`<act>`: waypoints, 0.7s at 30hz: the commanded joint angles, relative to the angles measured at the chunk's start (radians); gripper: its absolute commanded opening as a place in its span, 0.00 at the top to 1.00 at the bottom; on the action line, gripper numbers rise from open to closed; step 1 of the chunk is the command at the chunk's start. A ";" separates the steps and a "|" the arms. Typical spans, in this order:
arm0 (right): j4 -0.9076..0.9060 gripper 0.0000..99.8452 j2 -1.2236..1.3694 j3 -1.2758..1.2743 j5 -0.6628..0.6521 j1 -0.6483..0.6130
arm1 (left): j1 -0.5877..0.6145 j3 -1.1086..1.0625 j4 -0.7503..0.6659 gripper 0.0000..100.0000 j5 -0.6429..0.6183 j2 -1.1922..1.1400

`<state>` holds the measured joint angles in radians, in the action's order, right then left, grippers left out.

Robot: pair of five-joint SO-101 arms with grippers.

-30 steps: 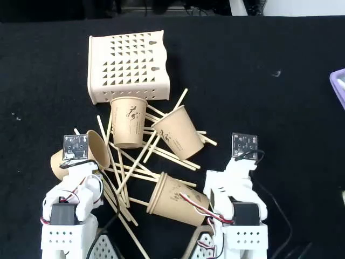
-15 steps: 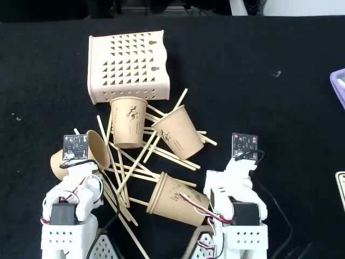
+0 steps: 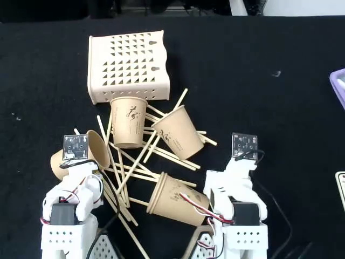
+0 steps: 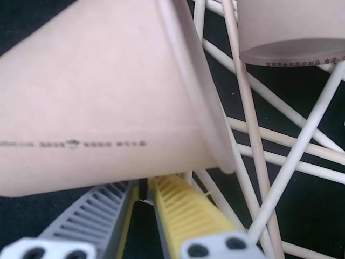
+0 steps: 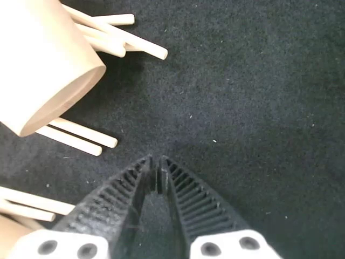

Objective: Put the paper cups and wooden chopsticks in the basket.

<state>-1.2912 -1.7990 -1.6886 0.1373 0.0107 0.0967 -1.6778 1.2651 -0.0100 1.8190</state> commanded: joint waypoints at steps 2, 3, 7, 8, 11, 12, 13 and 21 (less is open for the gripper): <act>-0.009 0.98 -0.094 0.004 0.008 0.021 | -0.008 -0.021 0.005 0.97 -0.009 0.000; -0.009 0.98 -0.094 0.004 0.008 0.021 | -0.008 -0.021 0.005 0.97 -0.009 0.000; -0.009 0.98 -0.094 0.004 0.008 0.018 | -0.008 -0.021 0.005 0.97 -0.009 0.000; -0.009 0.98 -0.094 0.004 0.008 0.018 | -0.008 -0.021 0.005 0.97 -0.009 0.000; -0.009 0.98 -0.094 0.004 0.008 0.018 | -0.008 -0.021 0.005 0.97 -0.009 0.000; -0.009 0.98 -0.094 0.004 0.008 0.018 | -0.008 -0.021 0.005 0.97 -0.009 0.000; -0.009 0.98 -0.094 0.004 0.008 0.018 | -0.008 -0.021 0.005 0.97 -0.009 0.000; 0.009 0.97 -0.094 0.004 0.008 0.015 | -0.048 -0.021 0.005 0.97 -0.009 0.000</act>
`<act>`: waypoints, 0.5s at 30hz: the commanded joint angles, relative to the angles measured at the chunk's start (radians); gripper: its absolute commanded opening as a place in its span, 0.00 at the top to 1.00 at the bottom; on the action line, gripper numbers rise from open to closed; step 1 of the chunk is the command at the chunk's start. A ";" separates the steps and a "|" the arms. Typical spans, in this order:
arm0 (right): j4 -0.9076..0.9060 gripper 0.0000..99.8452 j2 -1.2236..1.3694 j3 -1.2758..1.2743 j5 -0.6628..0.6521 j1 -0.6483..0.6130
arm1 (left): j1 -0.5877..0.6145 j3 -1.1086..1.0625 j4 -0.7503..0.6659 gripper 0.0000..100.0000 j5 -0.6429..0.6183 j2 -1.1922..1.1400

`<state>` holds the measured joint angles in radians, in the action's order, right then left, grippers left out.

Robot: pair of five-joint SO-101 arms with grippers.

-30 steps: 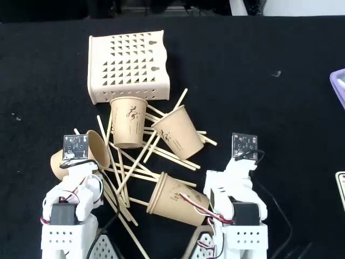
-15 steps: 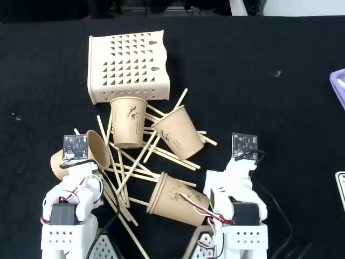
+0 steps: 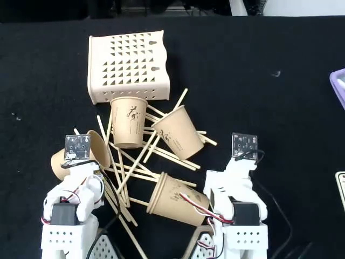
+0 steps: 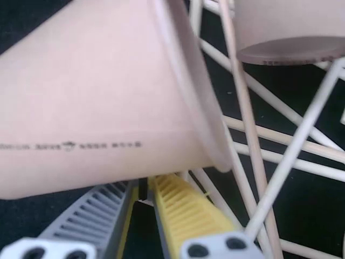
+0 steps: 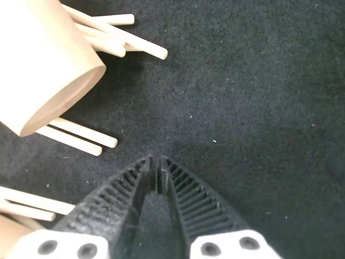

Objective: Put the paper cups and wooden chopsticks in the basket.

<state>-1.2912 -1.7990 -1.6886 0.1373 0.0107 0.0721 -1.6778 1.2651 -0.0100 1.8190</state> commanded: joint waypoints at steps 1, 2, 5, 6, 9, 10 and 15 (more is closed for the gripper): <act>0.028 0.97 -0.094 0.004 0.006 0.005 | -0.022 -0.021 0.005 0.97 -0.009 0.000; 0.048 0.97 -0.094 0.004 0.006 -0.005 | -0.022 -0.021 0.005 0.97 -0.009 0.000; 0.107 0.97 -0.094 0.004 0.006 -0.028 | -0.022 -0.021 0.005 0.97 -0.009 0.000; 0.140 0.97 -0.094 0.004 0.006 -0.032 | -0.018 -0.021 0.005 0.97 -0.005 0.000; 0.244 0.97 -0.094 0.004 0.006 -0.035 | -0.012 -0.015 -0.015 0.97 0.015 0.003; 0.295 0.97 -0.094 0.004 0.006 -0.032 | -0.002 -0.007 -0.043 0.97 0.048 0.003; 0.600 0.97 -0.094 0.005 0.002 -0.029 | 0.265 0.133 -0.235 0.97 0.342 0.003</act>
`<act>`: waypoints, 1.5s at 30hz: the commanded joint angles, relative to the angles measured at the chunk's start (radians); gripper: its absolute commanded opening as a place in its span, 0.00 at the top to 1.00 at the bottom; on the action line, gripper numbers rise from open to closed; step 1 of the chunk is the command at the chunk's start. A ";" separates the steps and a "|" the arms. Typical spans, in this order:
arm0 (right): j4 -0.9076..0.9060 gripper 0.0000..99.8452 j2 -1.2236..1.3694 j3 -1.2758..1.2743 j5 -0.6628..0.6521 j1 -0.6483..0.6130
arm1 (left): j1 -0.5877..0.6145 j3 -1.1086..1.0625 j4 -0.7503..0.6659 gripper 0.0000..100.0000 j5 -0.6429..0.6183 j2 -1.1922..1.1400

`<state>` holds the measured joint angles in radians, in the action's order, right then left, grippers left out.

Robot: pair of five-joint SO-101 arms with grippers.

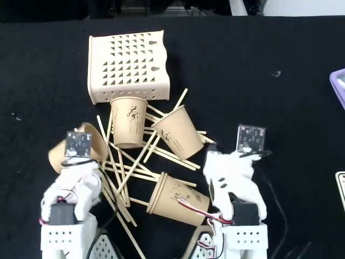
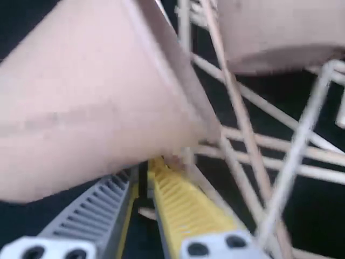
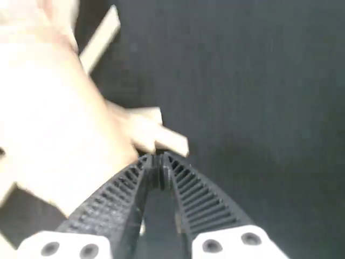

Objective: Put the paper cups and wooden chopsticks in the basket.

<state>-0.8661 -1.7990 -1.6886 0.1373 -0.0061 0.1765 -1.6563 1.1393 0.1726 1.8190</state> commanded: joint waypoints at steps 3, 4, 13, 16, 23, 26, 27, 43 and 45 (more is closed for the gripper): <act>0.261 0.97 -0.094 0.035 -0.104 -0.012 | 0.320 0.191 -0.209 0.97 0.187 0.003; 0.262 0.97 -0.094 0.053 -0.158 -0.012 | 0.354 0.211 -0.230 0.97 0.187 0.003; 0.020 0.95 -0.087 0.490 -0.316 -0.018 | 0.483 0.591 -0.261 0.83 0.012 -0.005; -0.109 0.88 -0.085 0.700 -0.307 -0.018 | 0.489 0.700 -0.261 0.76 -0.066 -0.006; -0.133 0.88 -0.021 0.846 -0.311 -0.017 | 0.461 0.710 -0.308 0.77 -0.069 -0.186; -0.132 0.88 0.111 0.928 -0.310 -0.017 | 0.447 0.819 -0.325 0.77 -0.069 -0.431; -0.138 0.88 0.165 0.964 -0.310 -0.017 | 0.446 0.880 -0.324 0.77 -0.069 -0.532; -0.261 0.88 0.889 1.121 -0.224 -0.020 | 0.420 2.163 0.044 0.77 -0.083 -1.870; -0.241 0.88 0.901 1.066 -0.224 -0.020 | 0.469 2.302 0.040 0.77 -0.138 -1.999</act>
<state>-1.1285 -0.9214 -0.5900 -0.0959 -0.0092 0.5800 0.3782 1.1745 0.0928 -0.0269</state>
